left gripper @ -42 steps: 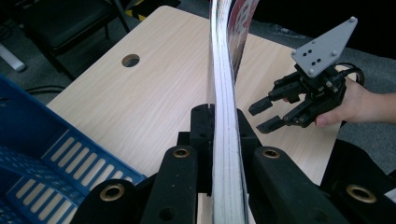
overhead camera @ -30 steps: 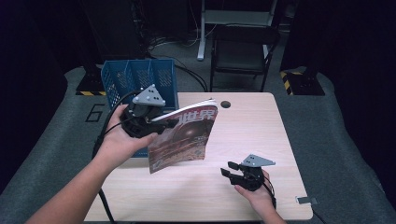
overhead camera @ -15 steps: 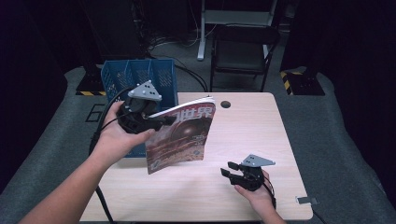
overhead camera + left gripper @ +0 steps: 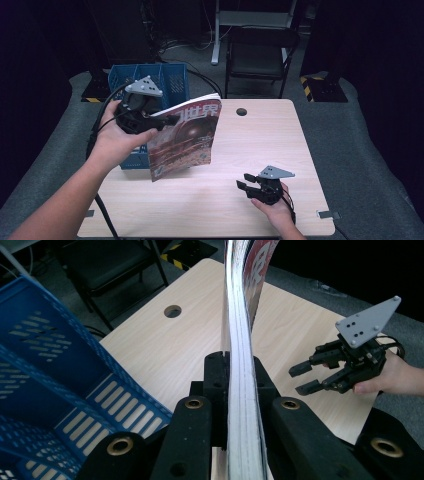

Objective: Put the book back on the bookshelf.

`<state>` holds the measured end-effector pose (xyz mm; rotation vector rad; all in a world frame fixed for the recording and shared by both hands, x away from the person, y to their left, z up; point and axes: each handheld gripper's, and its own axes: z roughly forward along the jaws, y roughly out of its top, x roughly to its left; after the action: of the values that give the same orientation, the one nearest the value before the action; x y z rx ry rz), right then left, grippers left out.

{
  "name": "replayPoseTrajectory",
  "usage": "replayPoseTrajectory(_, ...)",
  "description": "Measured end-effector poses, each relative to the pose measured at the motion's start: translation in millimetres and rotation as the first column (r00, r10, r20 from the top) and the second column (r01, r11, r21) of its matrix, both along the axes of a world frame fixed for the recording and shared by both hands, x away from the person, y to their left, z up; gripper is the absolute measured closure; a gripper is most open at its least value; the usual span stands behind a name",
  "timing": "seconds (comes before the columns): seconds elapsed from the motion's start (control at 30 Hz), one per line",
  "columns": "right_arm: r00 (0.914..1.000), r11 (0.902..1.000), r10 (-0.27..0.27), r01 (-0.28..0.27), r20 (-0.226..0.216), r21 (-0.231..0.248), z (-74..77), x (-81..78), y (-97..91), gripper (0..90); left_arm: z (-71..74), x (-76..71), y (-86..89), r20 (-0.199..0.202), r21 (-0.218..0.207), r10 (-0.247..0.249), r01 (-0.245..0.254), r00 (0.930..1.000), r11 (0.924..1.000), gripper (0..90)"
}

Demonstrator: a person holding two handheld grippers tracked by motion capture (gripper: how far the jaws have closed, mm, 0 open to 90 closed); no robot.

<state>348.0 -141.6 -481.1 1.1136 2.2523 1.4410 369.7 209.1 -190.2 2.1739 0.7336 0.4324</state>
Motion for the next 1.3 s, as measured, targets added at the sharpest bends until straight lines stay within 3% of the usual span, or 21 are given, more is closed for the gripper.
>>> replayPoseTrajectory(0.57,1.0,1.0,-0.002,0.002,0.001,-0.006,0.1,0.7,-0.3,55.2,9.6,8.6,21.9,0.014,0.015,0.075,-0.075,0.9971,0.997,83.8)
replayPoseTrajectory(1.1,1.0,1.0,-0.001,0.001,0.003,-0.009,0.2,0.6,-0.3,55.2,10.0,17.5,34.6,0.015,-0.015,0.14,-0.14,0.99,0.99,83.8)
replayPoseTrajectory(1.3,1.0,1.0,-0.002,0.002,0.003,-0.006,0.3,0.6,-0.3,55.2,9.2,20.3,41.7,0.008,-0.035,0.181,-0.18,0.9835,0.983,83.8)
